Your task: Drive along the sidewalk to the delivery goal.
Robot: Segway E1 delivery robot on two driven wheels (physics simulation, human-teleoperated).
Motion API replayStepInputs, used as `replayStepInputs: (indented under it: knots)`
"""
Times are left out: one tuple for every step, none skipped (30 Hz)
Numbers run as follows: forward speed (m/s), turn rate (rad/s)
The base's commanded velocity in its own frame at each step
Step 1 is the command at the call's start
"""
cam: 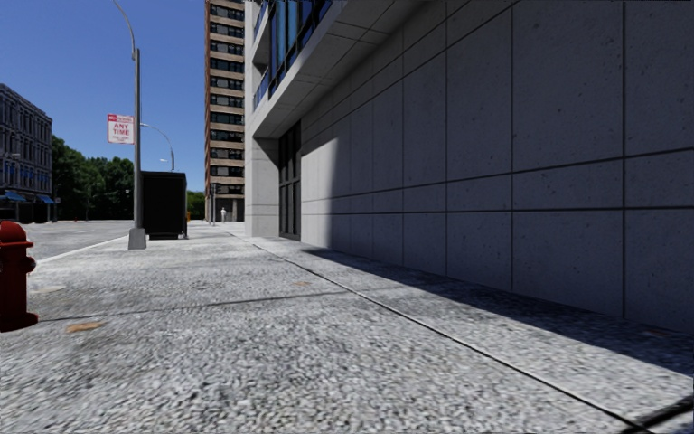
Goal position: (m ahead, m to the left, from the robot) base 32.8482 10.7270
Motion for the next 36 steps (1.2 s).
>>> replayStepInputs:
  knots:
    - [2.0,0.4]
    - [2.0,0.4]
    - [2.0,0.4]
    - [2.0,0.4]
    - [2.0,0.4]
    - [2.0,0.4]
    - [2.0,0.4]
    - [2.0,0.4]
    - [2.0,0.4]
    - [2.0,0.4]
    - [2.0,0.4]
    - [2.0,0.4]
    - [2.0,0.4]
    - [2.0,0.4]
    - [2.0,0.4]
    - [2.0,0.4]
    - [2.0,0.4]
    - [2.0,0.4]
    - [2.0,0.4]
    - [2.0,0.4]
    - [2.0,0.4]
    - [2.0,0.4]
    - [2.0,0.4]
    - [2.0,0.4]
    - [2.0,0.4]
    - [2.0,0.4]
    - [2.0,0.4]
    - [2.0,0.4]
    - [2.0,0.4]
    - [2.0,0.4]
    - [2.0,0.4]
    - [2.0,0.25]
    - [2.0,0.0]
    - [2.0,0.0]
    - [2.0,0.0]
    - [2.0,0.0]
